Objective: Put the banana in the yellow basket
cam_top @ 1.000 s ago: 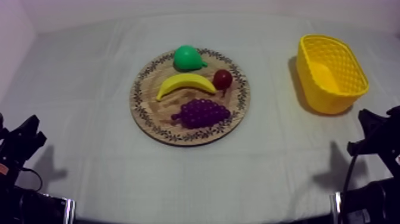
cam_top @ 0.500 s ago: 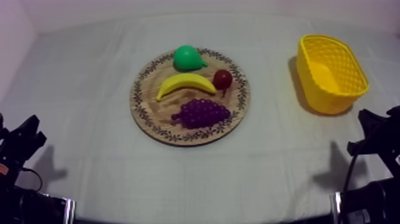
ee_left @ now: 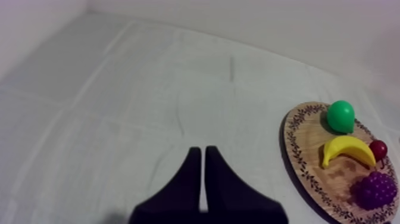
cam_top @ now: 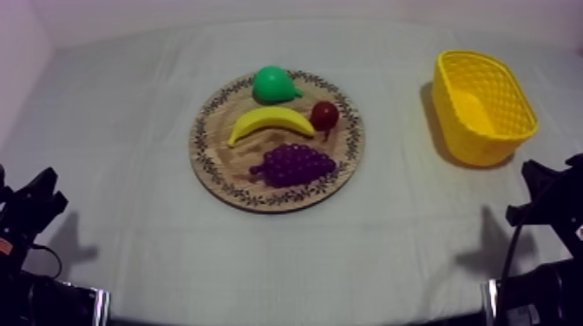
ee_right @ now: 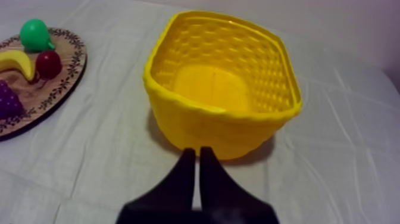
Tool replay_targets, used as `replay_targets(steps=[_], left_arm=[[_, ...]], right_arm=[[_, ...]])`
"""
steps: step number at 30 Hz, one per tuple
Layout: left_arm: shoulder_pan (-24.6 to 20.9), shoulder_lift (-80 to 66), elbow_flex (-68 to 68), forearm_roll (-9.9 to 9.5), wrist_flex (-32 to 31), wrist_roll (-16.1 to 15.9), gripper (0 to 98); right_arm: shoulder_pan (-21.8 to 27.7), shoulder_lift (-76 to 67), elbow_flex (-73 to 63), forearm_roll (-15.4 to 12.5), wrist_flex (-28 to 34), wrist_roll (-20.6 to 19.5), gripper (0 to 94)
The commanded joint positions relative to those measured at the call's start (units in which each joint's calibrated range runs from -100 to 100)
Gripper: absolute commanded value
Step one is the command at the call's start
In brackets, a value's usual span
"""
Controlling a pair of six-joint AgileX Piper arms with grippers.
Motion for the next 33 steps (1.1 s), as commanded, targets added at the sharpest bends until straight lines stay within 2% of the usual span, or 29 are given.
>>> replay_targets(steps=[1,8,15,19,26,33], left_arm=[[0.0,-0.1,0.0,0.0,0.0,0.0,0.0],[0.0,-0.1,0.0,0.0,0.0,0.0,0.0],[0.0,-0.1,0.0,0.0,0.0,0.0,0.0],[0.0,-0.1,0.0,0.0,0.0,0.0,0.0],[0.0,-0.1,0.0,0.0,0.0,0.0,0.0],[0.0,-0.1,0.0,0.0,0.0,0.0,0.0]], right_arm=[[0.0,0.7,-0.1,0.2,-0.3,0.2,0.7],[0.4,9.6,-8.9,0.5,-1.6,0.1,0.7],[1.7,26.0,-32.4,-0.4,2.3,0.1,0.7],[2.0,36.7,-49.5,0.1,7.6,-0.8,0.7],[0.5,53.2,-78.4,3.2,19.4,-3.0,0.7],[-2.5,65.2,-95.1,6.3,28.8,-4.8,0.7]])
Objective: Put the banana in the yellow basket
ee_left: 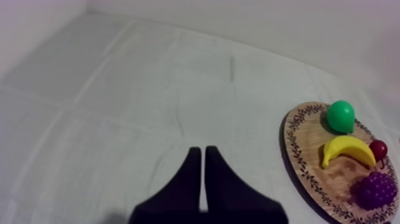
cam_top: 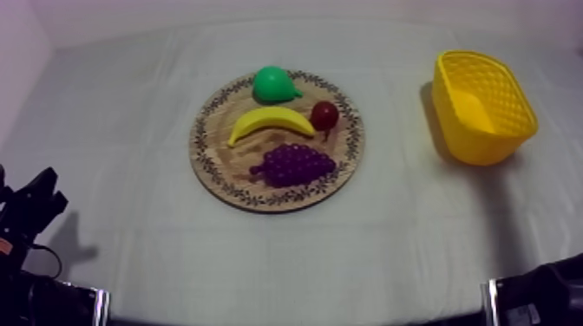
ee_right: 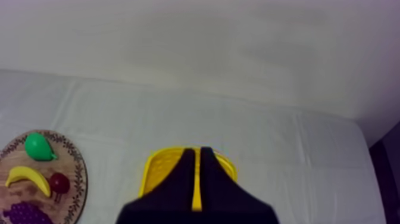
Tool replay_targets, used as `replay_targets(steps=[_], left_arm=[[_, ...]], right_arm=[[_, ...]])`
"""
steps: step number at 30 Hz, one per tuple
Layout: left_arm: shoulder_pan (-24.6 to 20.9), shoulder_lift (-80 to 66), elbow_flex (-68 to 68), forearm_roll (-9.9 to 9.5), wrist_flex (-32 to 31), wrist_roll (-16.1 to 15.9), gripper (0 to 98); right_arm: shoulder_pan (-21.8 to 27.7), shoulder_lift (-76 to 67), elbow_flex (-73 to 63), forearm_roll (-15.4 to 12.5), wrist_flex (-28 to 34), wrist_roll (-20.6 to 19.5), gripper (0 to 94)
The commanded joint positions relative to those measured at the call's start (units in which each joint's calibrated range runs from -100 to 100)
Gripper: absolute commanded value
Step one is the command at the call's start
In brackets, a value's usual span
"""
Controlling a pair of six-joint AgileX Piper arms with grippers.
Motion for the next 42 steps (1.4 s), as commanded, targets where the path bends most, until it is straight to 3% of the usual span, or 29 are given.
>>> replay_targets(steps=[1,11,27,32,42], left_arm=[[0.0,-0.1,0.0,0.0,0.0,0.0,0.0],[0.0,-0.1,0.0,0.0,0.0,0.0,0.0],[0.0,-0.1,0.0,0.0,0.0,0.0,0.0],[0.0,-0.1,0.0,0.0,0.0,0.0,0.0],[0.0,-0.1,0.0,0.0,0.0,0.0,0.0]], right_arm=[[-1.3,6.4,-12.9,0.9,3.0,-0.5,0.7],[-6.0,15.0,-14.1,5.5,7.8,-4.7,0.7],[-7.4,16.0,-9.7,5.9,7.3,-4.5,0.7],[-8.0,16.2,-9.1,3.7,5.4,-1.0,0.7],[-8.7,17.2,-10.0,-6.8,4.5,11.0,0.7]])
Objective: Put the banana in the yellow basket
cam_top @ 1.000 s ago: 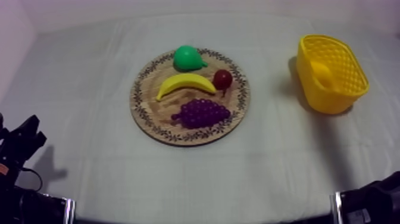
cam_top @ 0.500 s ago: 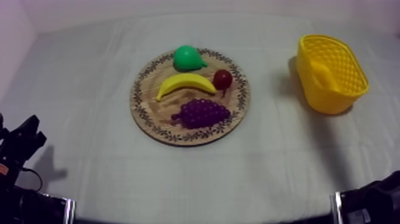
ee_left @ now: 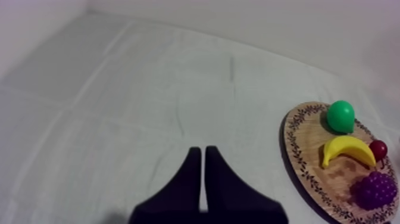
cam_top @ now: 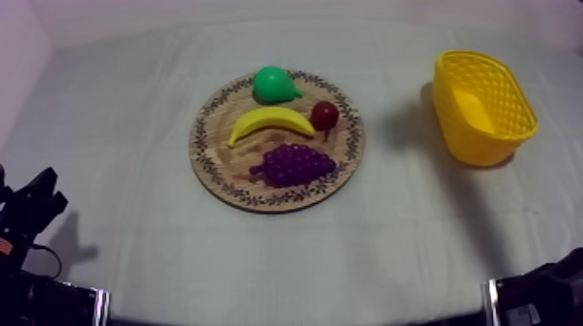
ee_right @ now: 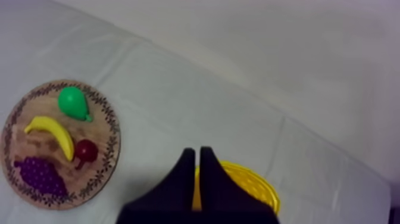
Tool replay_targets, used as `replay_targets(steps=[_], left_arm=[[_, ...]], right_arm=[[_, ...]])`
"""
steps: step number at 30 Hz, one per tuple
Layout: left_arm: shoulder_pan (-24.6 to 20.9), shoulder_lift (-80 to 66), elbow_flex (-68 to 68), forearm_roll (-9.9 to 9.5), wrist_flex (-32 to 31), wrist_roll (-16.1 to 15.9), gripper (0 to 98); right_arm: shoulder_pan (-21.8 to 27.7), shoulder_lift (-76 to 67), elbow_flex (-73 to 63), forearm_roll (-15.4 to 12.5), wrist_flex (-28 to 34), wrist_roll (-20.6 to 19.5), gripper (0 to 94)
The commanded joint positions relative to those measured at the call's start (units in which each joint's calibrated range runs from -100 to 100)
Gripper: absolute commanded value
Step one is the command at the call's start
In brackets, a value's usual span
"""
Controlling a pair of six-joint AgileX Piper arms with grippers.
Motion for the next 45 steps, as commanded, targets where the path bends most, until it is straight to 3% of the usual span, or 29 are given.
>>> replay_targets(steps=[1,10,17,34,45], left_arm=[[0.0,-0.1,0.0,0.0,0.0,0.0,0.0],[0.0,-0.1,0.0,0.0,0.0,0.0,0.0],[0.0,-0.1,0.0,0.0,0.0,0.0,0.0],[0.0,-0.1,0.0,0.0,0.0,0.0,0.0],[0.0,-0.1,0.0,0.0,0.0,0.0,0.0]], right_arm=[[-0.3,0.2,-0.2,-3.3,0.6,4.8,0.7],[-1.1,1.4,-1.0,-11.7,4.1,10.9,0.7],[-2.5,2.5,-0.2,-14.7,5.8,12.4,0.7],[-8.8,5.3,-0.8,-13.3,4.9,11.9,0.7],[-15.8,6.8,0.8,-10.1,-0.1,7.5,0.7]])
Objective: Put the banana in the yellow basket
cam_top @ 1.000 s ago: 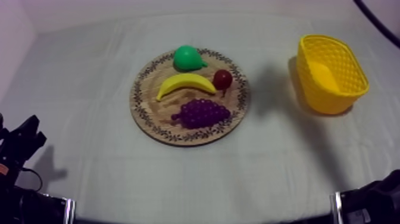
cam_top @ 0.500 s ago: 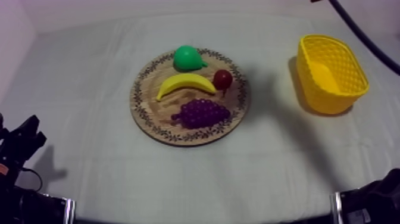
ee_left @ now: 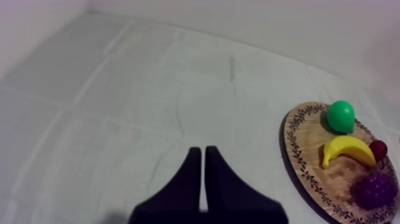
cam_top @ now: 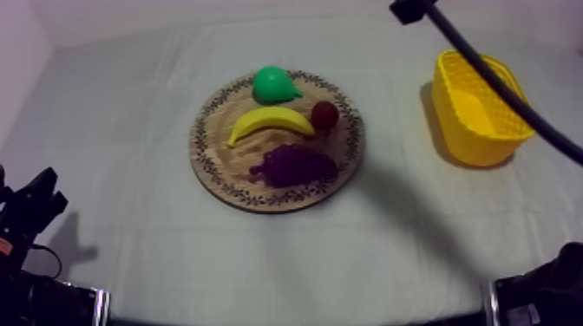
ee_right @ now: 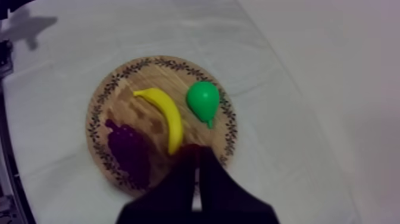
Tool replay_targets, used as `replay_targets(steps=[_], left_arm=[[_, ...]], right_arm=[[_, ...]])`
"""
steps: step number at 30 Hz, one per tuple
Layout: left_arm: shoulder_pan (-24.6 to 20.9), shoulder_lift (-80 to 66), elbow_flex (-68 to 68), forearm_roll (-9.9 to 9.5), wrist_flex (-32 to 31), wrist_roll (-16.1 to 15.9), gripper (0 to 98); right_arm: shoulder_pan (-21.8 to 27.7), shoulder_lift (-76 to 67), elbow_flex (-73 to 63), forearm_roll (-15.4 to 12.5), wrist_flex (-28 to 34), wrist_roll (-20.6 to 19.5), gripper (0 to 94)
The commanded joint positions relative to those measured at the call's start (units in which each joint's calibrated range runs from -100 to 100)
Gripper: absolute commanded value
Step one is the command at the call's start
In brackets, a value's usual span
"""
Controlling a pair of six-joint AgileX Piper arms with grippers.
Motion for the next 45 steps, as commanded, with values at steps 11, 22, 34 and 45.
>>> replay_targets(steps=[11,22,34,45], left_arm=[[0.0,-0.1,0.0,0.0,0.0,0.0,0.0],[0.0,-0.1,0.0,0.0,0.0,0.0,0.0],[0.0,-0.1,0.0,0.0,0.0,0.0,0.0],[0.0,-0.1,0.0,0.0,0.0,0.0,0.0]], right_arm=[[-4.6,2.5,-1.1,6.0,-0.6,-5.1,0.6],[-6.1,10.0,-8.2,11.1,3.8,-7.9,0.6],[-7.3,19.9,-15.1,13.3,8.1,-8.7,0.6],[-7.3,23.9,-18.5,14.0,8.1,-8.8,5.7]])
